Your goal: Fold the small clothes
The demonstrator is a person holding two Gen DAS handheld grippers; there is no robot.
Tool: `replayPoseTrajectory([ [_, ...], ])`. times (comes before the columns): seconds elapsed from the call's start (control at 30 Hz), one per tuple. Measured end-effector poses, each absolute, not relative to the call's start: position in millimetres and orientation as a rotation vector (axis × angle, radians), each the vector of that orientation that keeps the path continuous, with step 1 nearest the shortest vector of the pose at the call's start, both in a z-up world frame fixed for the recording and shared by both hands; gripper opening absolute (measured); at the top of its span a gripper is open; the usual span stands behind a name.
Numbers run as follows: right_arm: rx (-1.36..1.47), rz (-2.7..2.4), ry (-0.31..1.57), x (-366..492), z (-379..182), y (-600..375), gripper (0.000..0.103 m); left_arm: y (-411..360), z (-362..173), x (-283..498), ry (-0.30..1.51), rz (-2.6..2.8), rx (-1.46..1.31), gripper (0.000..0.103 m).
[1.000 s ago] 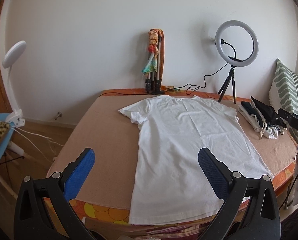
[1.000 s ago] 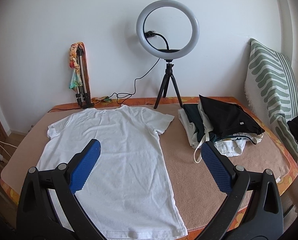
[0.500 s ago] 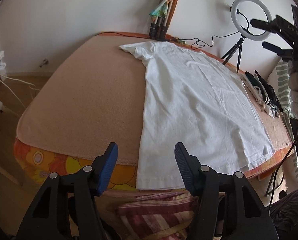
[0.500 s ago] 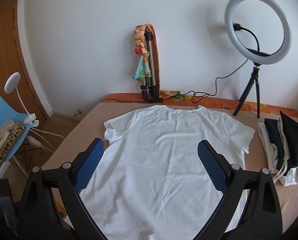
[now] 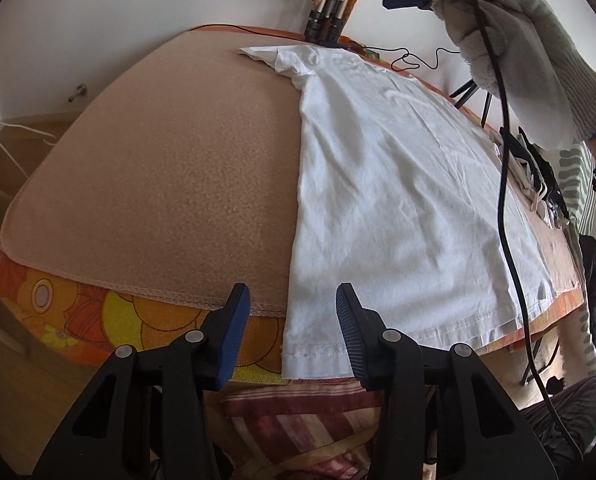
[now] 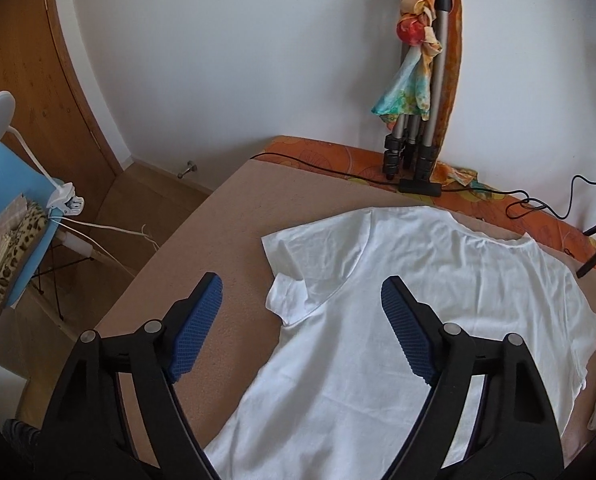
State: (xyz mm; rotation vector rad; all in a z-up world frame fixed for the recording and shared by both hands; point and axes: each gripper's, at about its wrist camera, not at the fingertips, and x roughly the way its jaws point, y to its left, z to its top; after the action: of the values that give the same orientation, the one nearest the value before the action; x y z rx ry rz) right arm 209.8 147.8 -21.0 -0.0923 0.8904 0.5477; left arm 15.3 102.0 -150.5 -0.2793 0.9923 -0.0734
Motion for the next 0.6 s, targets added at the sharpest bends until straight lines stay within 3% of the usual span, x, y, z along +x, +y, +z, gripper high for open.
replayPoseTrajectory([
  [0.53,-0.266,0.522,1.058,290.7,-118.5,257.1,0.077,107.6,-150.6,17.6,0.979,-0.087,-0.291,0.04],
  [0.6,-0.28,0.517,1.073,295.7,-126.4,264.4,0.074,106.9,-150.4,19.9,0.983,-0.094,-0.289,0.031],
])
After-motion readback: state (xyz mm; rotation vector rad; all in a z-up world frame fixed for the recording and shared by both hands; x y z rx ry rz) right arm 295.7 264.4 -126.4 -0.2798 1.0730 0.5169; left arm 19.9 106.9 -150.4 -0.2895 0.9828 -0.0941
